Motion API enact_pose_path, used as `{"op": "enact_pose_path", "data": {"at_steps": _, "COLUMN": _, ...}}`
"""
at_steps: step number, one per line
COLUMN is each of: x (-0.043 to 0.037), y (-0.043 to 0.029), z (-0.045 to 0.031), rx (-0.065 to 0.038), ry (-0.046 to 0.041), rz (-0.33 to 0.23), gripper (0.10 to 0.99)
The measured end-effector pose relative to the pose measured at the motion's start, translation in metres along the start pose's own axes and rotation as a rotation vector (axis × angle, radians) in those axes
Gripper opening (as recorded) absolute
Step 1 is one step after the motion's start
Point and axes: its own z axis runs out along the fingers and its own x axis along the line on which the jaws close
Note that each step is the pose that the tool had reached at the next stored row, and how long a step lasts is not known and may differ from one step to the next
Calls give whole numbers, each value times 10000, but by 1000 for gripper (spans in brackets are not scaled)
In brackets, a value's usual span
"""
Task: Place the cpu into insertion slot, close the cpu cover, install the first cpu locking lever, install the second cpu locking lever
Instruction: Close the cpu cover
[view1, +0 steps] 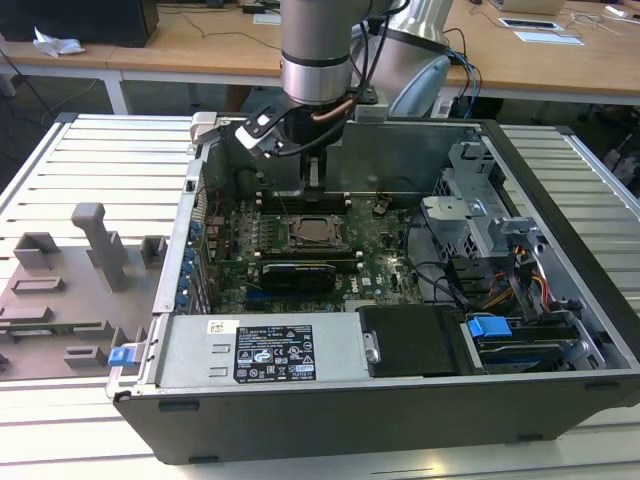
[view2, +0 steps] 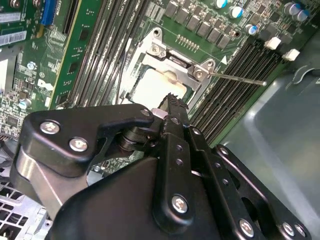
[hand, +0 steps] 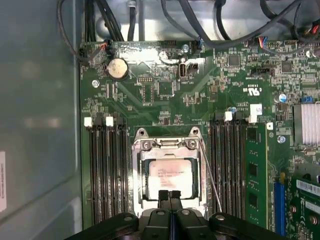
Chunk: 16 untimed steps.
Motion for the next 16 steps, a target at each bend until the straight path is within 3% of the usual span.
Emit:
{"op": "enact_pose_path", "data": {"at_steps": 7, "x": 0, "y": -83, "z": 88, "rx": -1, "ry": 1, "rz": 1, "gripper": 106}}
{"op": "enact_pose_path", "data": {"at_steps": 16, "x": 4, "y": -192, "z": 307, "rx": -1, "ry": 1, "rz": 1, "gripper": 106}}
